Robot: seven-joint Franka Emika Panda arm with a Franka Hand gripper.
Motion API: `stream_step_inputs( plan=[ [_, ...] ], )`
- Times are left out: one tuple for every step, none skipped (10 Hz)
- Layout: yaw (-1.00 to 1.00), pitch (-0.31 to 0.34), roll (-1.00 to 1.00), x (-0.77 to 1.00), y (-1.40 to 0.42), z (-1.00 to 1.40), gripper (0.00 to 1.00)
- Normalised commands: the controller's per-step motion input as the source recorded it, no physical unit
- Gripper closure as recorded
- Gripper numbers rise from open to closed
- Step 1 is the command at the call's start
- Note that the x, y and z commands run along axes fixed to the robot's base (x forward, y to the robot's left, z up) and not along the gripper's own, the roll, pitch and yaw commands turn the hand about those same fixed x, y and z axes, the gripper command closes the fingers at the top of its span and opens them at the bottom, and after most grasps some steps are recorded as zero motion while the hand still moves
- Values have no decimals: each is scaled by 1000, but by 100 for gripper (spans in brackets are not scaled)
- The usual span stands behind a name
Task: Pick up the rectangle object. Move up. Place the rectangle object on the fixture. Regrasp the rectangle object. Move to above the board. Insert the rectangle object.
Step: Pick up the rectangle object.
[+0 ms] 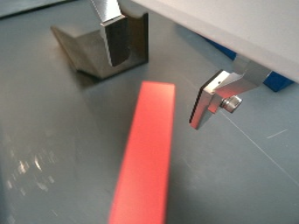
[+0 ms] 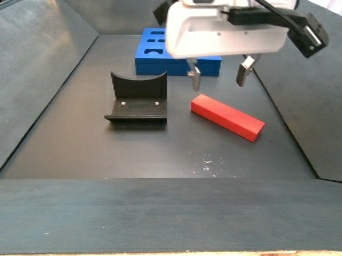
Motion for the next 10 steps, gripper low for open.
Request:
stream_step_inputs(
  plan=[
    [654,-520,0,-263,-100,-366,0],
    [560,-471,0,-186,-180,-363,0],
    [377,-477,-69,-86,-100,-354,0],
    [263,-386,-171,0,-9,-300,0],
    [0,-240,-34,166,0,-131,0],
    [0,-209,0,226,0,-143,0],
    [0,-269,0,111,0,-214,0],
    [0,-263,-6,160,0,-203,0],
    [0,-80,-60,286,97,-134,0],
    [0,-66,0,200,77,-126,0]
  ],
)
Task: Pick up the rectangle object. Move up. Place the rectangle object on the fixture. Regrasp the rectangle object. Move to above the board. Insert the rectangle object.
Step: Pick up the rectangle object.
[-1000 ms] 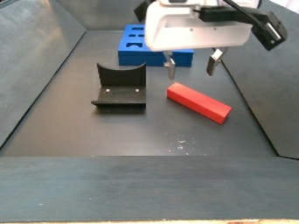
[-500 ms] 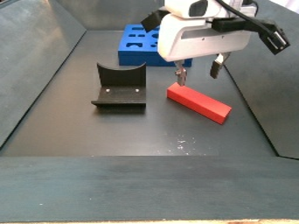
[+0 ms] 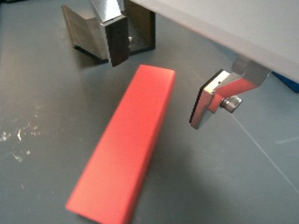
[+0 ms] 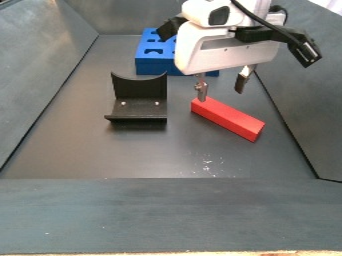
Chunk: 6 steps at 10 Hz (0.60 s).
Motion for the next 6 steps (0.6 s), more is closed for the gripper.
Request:
stream_step_inputs(
  plan=[
    [0,-97,0,149,63,-160,0],
    [0,-134,0,120,40,-194,0],
    [-3,-197,-23,51,37,-274,0],
    [-9,-297,0,0,0,-423,0],
    [0,-351,-9,0,0,-520,0],
    [0,-377,-29,0,0,-569,0]
  ],
)
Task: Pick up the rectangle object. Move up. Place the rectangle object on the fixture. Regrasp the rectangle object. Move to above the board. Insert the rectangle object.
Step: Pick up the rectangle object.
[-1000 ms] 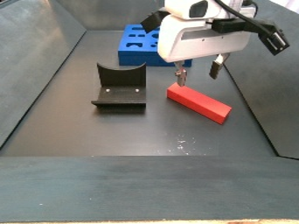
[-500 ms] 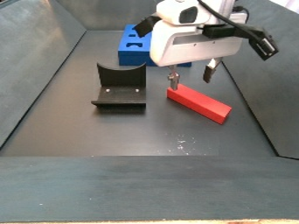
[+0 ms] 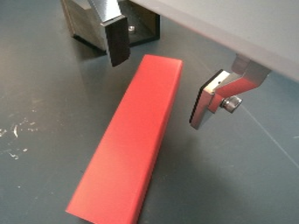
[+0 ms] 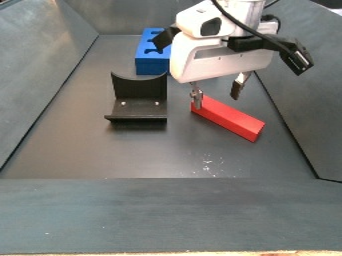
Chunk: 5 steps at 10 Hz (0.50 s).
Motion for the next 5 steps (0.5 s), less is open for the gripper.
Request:
stream_step_inputs(
  plan=[
    [0,-434,-31,0,0,-611,0],
    [0,-443,-51,0,0,-683,0],
    [0,-466,-54,0,0,-714,0],
    [0,-474,-49,0,0,-734,0],
    [0,-477,-31,0,3,-740,0]
  ],
)
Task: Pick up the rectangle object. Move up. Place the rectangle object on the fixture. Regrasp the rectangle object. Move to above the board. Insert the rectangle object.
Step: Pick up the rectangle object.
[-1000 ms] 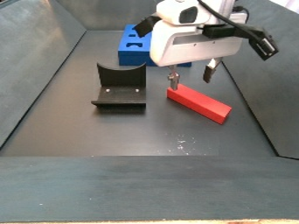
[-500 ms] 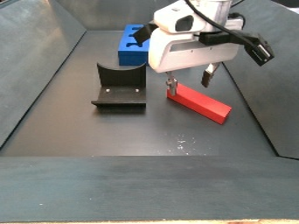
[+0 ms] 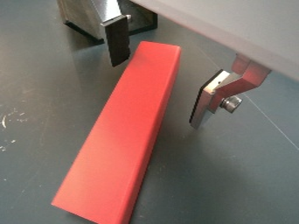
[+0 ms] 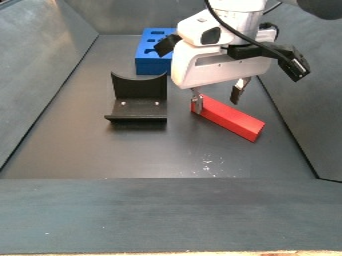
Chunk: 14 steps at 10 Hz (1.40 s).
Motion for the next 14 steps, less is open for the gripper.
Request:
stream_step_inputs(
  plan=[
    [0,-483,0,0,9,-743,0],
    [0,-440,0,9,11,-786,0],
    [0,-343,0,49,26,-863,0],
    [0,-254,-29,69,29,-920,0],
    [0,-263,-14,63,0,-854,0],
    [0,-40,-23,0,0,-189,0],
    [0,0,0,0,0,0,100],
    [0,0,0,0,0,0,100],
    [0,0,0,0,0,0,100],
    [0,0,0,0,0,0,100],
    [0,0,0,0,0,0,100],
    [0,0,0,0,0,0,100],
    [0,0,0,0,0,0,100],
    [0,0,0,0,0,0,100]
  ],
)
